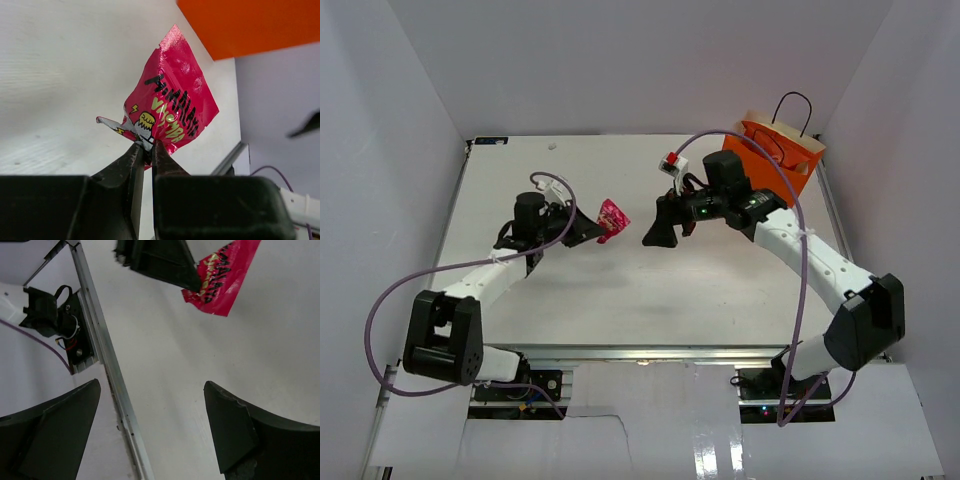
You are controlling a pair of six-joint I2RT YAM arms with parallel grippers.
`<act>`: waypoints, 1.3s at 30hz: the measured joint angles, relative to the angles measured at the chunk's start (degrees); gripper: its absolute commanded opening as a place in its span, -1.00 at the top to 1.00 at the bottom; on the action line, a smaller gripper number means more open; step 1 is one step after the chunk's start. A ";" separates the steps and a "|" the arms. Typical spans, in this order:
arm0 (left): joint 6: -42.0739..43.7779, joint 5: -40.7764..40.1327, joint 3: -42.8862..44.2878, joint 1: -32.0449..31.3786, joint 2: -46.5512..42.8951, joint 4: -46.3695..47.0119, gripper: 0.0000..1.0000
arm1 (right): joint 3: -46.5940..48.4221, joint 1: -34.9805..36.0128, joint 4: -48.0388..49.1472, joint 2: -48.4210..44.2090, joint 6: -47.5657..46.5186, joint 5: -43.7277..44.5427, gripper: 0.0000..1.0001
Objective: Place the snacks into the paper bag
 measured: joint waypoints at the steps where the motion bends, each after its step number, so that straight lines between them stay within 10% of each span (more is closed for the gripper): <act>1: -0.81 -0.04 -0.87 -2.12 -1.31 0.61 0.95 | -0.02 0.92 0.74 1.97 3.41 2.43 -0.82; 10: -6.64 -2.69 -7.10 -10.62 -9.66 4.33 0.95 | -0.02 3.61 5.40 10.34 18.97 10.58 -0.54; 25: -9.92 -4.28 -9.18 -15.50 -11.39 4.94 0.79 | -3.04 3.52 14.27 11.87 25.33 5.05 0.85; 30: -10.32 -4.33 -9.16 -15.50 -11.45 5.79 -0.34 | -3.08 2.64 15.23 11.87 23.04 0.87 0.85; 39: -7.06 -6.75 -8.55 -15.50 -20.17 6.16 -0.96 | 8.94 -6.97 5.42 10.58 0.59 -7.61 0.85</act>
